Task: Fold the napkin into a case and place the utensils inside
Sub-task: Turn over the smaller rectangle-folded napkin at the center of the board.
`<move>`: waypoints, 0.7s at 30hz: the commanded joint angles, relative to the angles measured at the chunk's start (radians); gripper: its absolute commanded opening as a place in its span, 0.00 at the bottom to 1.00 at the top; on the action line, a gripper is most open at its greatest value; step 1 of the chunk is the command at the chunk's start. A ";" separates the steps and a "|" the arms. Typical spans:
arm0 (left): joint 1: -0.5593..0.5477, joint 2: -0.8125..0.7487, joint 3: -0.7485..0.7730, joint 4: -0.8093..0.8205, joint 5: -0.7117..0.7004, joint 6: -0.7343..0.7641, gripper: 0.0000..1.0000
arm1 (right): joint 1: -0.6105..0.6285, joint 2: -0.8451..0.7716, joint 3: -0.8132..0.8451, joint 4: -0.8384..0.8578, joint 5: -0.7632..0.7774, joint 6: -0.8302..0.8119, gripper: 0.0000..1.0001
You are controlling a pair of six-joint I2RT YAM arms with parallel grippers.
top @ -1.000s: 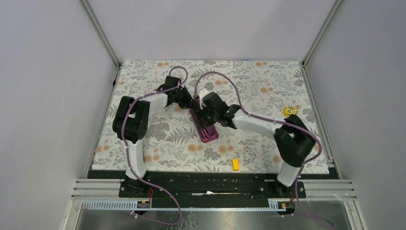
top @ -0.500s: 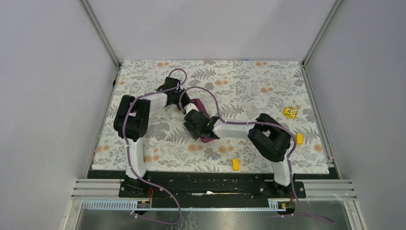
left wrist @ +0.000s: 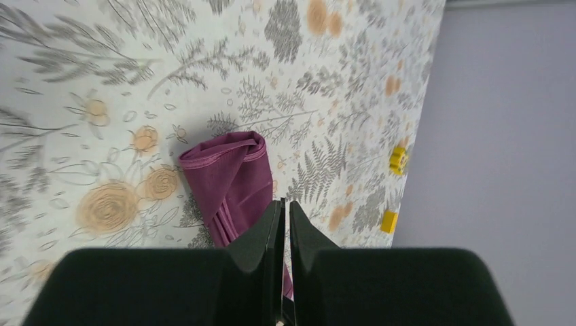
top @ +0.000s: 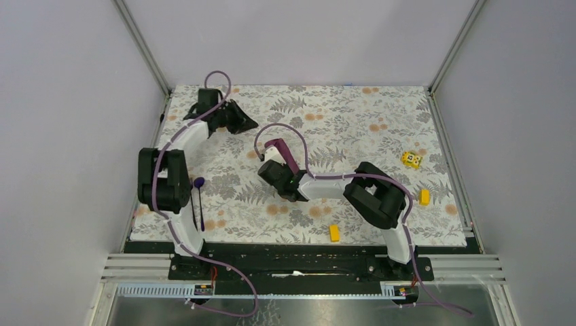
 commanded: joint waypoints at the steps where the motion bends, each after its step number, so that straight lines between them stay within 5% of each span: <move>1: 0.063 -0.159 0.050 -0.062 0.009 0.053 0.11 | 0.008 -0.007 -0.021 0.019 0.047 0.024 0.10; 3: 0.080 -0.223 0.048 -0.095 -0.020 0.080 0.12 | 0.006 -0.048 -0.010 0.019 -0.017 0.004 0.00; 5: 0.093 -0.273 0.038 -0.115 -0.036 0.100 0.12 | 0.003 -0.114 -0.001 0.013 -0.126 0.007 0.00; 12: 0.101 -0.403 -0.042 -0.140 -0.060 0.144 0.13 | -0.097 -0.256 -0.023 0.011 -0.897 0.193 0.00; 16: 0.100 -0.433 -0.083 -0.137 -0.030 0.149 0.13 | -0.186 -0.226 -0.160 0.328 -1.235 0.472 0.00; 21: 0.099 -0.451 -0.132 -0.134 0.004 0.154 0.12 | -0.273 -0.092 -0.318 0.847 -1.409 0.873 0.00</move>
